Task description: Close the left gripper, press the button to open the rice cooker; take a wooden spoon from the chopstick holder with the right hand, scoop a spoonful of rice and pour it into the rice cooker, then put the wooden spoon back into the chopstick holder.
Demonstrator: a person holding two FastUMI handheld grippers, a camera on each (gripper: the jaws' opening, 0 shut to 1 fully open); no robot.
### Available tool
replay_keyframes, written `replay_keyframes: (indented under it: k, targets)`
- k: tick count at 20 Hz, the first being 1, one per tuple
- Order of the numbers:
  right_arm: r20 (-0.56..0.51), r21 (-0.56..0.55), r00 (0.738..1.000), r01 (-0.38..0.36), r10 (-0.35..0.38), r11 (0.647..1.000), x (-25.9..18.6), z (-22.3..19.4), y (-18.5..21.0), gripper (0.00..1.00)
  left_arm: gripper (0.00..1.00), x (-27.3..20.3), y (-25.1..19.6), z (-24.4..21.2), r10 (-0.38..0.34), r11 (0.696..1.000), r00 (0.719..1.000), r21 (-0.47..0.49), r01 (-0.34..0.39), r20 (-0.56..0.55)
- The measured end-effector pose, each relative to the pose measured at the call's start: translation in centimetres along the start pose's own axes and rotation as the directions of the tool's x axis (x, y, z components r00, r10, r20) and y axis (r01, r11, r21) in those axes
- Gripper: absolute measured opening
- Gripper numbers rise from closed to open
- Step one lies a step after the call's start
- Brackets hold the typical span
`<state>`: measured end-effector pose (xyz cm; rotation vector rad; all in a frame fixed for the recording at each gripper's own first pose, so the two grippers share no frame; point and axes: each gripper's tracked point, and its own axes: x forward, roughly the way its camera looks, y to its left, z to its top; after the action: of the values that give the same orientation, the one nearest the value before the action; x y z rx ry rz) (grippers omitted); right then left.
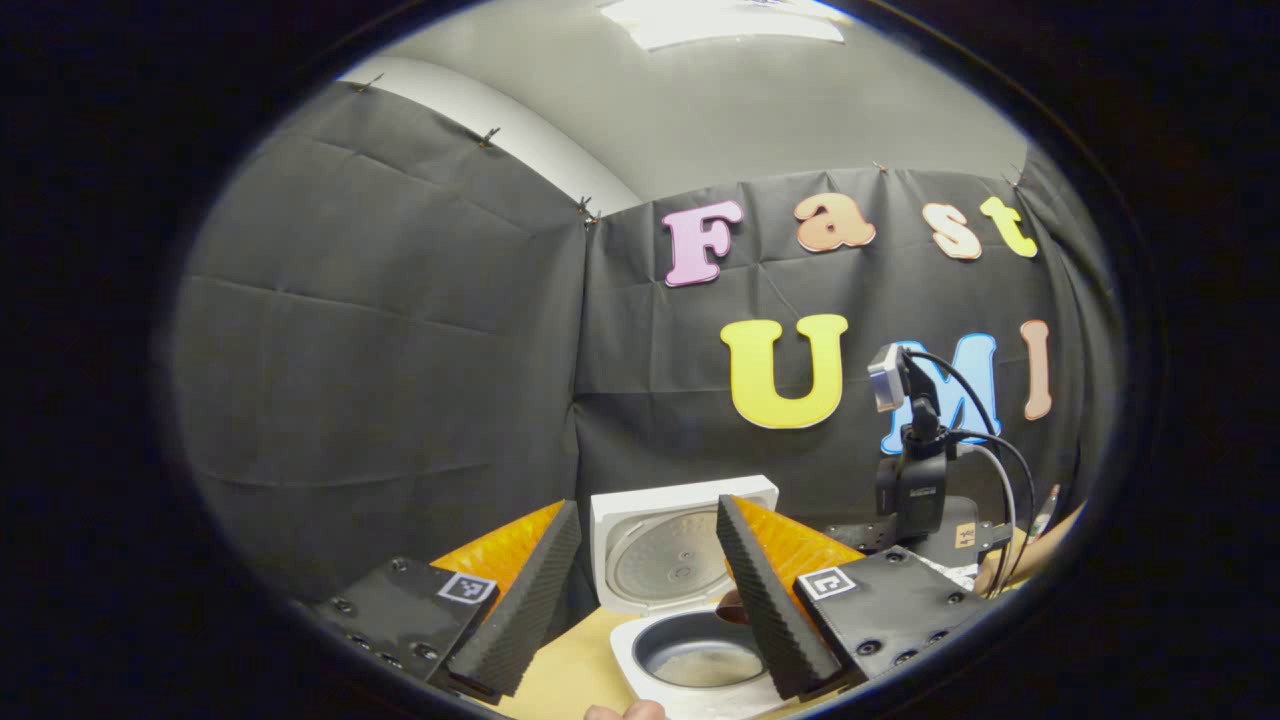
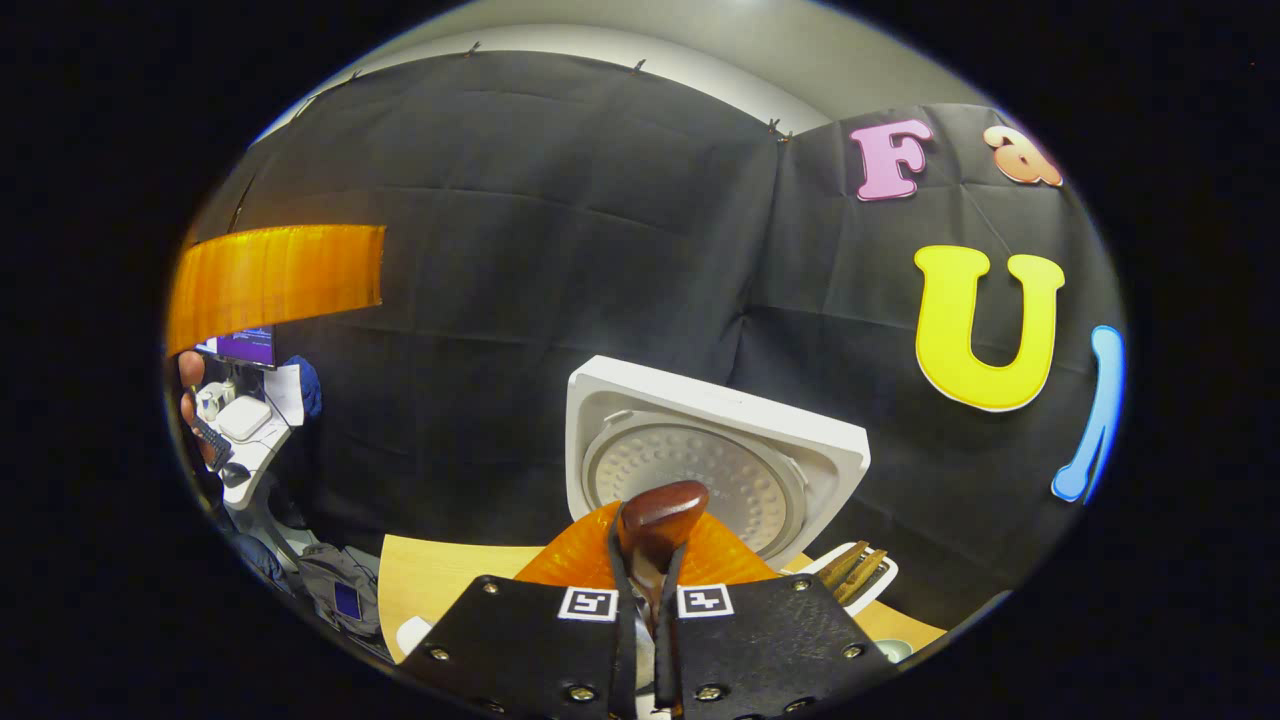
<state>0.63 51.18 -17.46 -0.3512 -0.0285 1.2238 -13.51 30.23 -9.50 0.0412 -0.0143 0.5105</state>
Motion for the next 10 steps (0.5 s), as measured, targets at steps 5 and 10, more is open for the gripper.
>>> replay_keyframes:
  k: [5,10]
  targets:
    - [0.0,0.01,1.0,-0.017,0.017,1.0,0.09,-0.13,0.26,0.07,0.94,-0.44,0.27,-0.01,0.019,1.0,1.0,0.004,-0.019,-0.008]
    - [0.017,0.057,1.0,-0.018,0.017,0.998,-0.3,0.4,-0.02,0.08,0.89,-0.76,-0.14,0.07,0.025,1.0,1.0,0.007,-0.025,-0.011]
